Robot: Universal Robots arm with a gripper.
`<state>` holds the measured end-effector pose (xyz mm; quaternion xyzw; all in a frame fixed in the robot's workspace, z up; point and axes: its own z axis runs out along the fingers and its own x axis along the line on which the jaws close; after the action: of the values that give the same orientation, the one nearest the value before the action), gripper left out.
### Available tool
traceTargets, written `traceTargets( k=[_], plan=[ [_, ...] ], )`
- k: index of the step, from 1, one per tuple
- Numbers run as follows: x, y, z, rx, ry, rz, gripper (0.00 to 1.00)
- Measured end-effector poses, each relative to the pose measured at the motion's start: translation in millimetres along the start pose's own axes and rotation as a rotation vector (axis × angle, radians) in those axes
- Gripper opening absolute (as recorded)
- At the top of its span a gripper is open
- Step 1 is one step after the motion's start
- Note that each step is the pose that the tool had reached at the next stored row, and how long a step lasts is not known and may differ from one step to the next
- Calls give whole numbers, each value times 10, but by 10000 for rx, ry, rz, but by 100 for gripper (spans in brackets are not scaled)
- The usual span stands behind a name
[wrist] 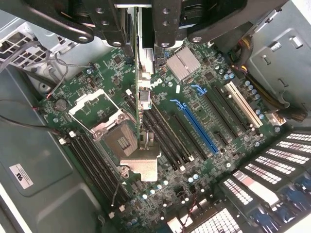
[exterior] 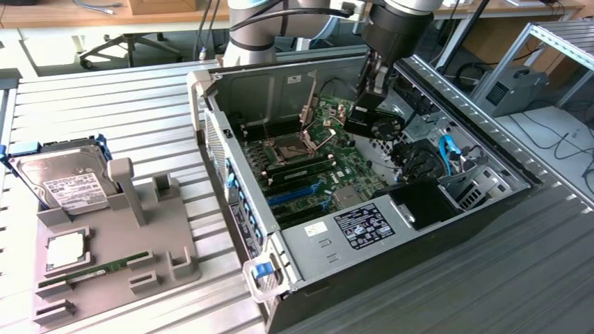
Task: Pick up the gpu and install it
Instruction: 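Insert the gpu into the slot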
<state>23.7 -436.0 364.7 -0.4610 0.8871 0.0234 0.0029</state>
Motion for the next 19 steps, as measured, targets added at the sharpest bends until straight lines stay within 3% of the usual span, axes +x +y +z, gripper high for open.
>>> traceTargets(
  k=[19],
  plan=[
    [-2, -3, 2, -10, 15, -385, 27]
  ],
)
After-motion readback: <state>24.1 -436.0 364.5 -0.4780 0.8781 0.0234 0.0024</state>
